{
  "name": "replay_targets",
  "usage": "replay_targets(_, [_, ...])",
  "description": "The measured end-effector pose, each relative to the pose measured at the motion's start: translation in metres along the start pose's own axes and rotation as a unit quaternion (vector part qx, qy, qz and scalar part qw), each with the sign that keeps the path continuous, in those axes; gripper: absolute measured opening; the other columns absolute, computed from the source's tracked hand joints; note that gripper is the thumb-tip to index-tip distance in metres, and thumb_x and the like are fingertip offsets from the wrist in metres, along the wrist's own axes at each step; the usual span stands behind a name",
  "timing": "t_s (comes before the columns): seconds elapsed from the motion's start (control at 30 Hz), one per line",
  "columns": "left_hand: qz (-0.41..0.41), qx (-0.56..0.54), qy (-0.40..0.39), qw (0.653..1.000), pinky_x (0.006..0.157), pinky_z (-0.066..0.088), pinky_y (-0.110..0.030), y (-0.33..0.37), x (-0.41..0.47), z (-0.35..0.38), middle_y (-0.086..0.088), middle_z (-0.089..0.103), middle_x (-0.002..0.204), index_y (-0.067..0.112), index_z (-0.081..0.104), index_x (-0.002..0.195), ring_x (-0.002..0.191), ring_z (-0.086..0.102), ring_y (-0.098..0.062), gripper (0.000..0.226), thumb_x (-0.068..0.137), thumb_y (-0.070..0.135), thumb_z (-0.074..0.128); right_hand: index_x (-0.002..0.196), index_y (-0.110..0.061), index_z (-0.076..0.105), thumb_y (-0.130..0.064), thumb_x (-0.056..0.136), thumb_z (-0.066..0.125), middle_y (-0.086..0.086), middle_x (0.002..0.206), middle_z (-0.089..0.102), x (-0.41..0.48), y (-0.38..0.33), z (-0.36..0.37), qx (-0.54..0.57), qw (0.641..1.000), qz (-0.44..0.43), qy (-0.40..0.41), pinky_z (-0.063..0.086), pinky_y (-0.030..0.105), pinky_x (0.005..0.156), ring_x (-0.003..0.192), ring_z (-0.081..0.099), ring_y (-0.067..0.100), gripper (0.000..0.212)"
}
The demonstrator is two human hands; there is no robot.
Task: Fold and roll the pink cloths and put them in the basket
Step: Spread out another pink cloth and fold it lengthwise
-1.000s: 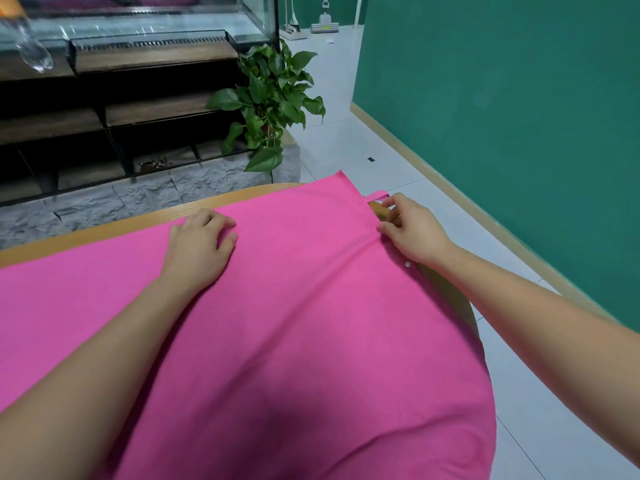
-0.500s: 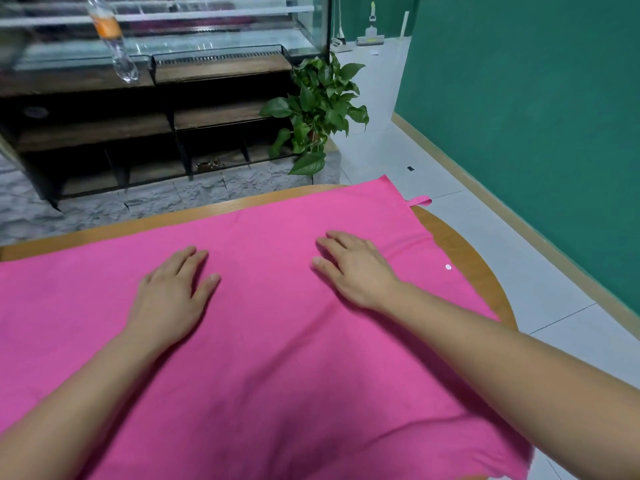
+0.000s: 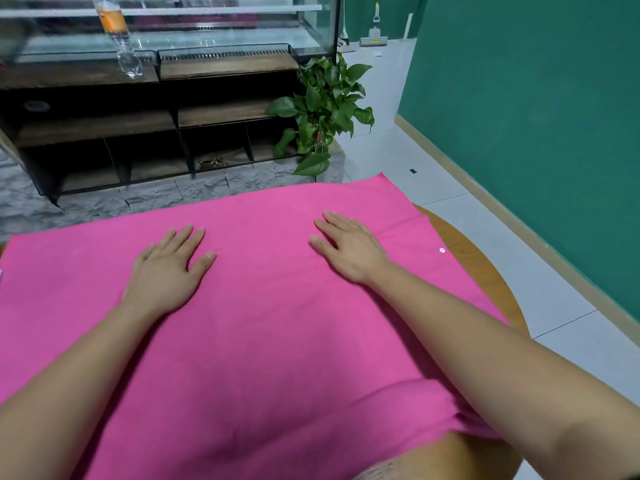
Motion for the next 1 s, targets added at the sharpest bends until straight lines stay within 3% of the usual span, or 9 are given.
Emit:
replay_targets(0.17, [-0.011, -0.003, -0.005, 1.000, 0.128, 0.016, -0.049, -0.003, 0.011, -0.001, 0.012, 0.018, 0.173, 0.040, 0.024, 0.165, 0.161, 0.013, -0.015, 0.089, 0.091, 0.086, 0.006, 0.164, -0.027, 0.033, -0.069, 0.107, 0.021, 0.002, 0.173, 0.027, 0.013, -0.002, -0.004, -0.009, 1.000, 0.002, 0.022, 0.015, 0.044, 0.131, 0.161, 0.019, 0.019, 0.072])
replay_targets(0.3, [-0.006, -0.008, 0.028, 1.000, 0.124, 0.025, -0.052, 0.002, 0.001, -0.008, 0.003, 0.033, 0.170, 0.034, 0.040, 0.160, 0.158, 0.026, -0.020, 0.085, 0.094, 0.081, 0.016, 0.164, -0.025, 0.034, -0.061, 0.110, 0.020, 0.005, 0.171, 0.030, -0.002, -0.005, -0.014, -0.055, 0.995, 0.010, 0.079, 0.019, 0.044, 0.129, 0.160, 0.022, 0.023, 0.067])
replay_targets(0.57, [-0.003, 0.001, 0.025, 1.000, 0.120, 0.028, -0.054, 0.001, 0.001, -0.010, 0.006, 0.036, 0.168, 0.036, 0.041, 0.159, 0.156, 0.030, -0.019, 0.069, 0.102, 0.073, 0.030, 0.169, -0.034, 0.013, -0.069, 0.108, 0.017, -0.002, 0.177, 0.008, -0.067, 0.029, -0.012, -0.036, 0.998, 0.040, 0.033, 0.005, 0.040, 0.132, 0.163, 0.002, 0.015, 0.071])
replay_targets(0.73, [0.000, 0.006, 0.023, 1.000, 0.120, 0.029, -0.055, 0.001, 0.002, -0.009, 0.005, 0.035, 0.169, 0.035, 0.042, 0.159, 0.157, 0.028, -0.019, 0.065, 0.104, 0.069, 0.034, 0.169, -0.033, 0.011, -0.071, 0.107, 0.016, -0.003, 0.177, 0.005, -0.099, 0.042, -0.016, -0.044, 0.998, 0.045, 0.029, 0.003, 0.039, 0.132, 0.163, -0.001, 0.013, 0.073])
replay_targets(0.9, [-0.010, 0.007, 0.022, 1.000, 0.120, 0.031, -0.055, 0.016, -0.002, -0.009, -0.001, 0.036, 0.169, 0.025, 0.046, 0.158, 0.156, 0.032, -0.023, 0.061, 0.107, 0.057, 0.043, 0.168, -0.027, 0.022, -0.062, 0.110, 0.023, 0.001, 0.175, 0.018, -0.108, 0.037, -0.027, -0.049, 0.996, 0.039, 0.071, 0.014, 0.043, 0.132, 0.162, 0.012, 0.018, 0.067])
replay_targets(1.0, [0.047, -0.006, 0.011, 0.999, 0.119, 0.033, -0.054, 0.061, -0.013, -0.005, -0.001, 0.037, 0.168, 0.025, 0.047, 0.157, 0.153, 0.037, -0.025, 0.059, 0.105, 0.055, 0.048, 0.164, -0.023, 0.032, -0.057, 0.111, 0.031, 0.004, 0.172, 0.029, -0.112, 0.043, -0.033, -0.022, 0.996, 0.055, 0.073, 0.021, 0.046, 0.129, 0.159, 0.024, 0.023, 0.063])
Point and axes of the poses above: each hand's wrist, its own x-axis towards the middle knuckle, its own z-axis out of the palm, y = z × x, the point moved 8 cm from there along x, towards the middle knuckle
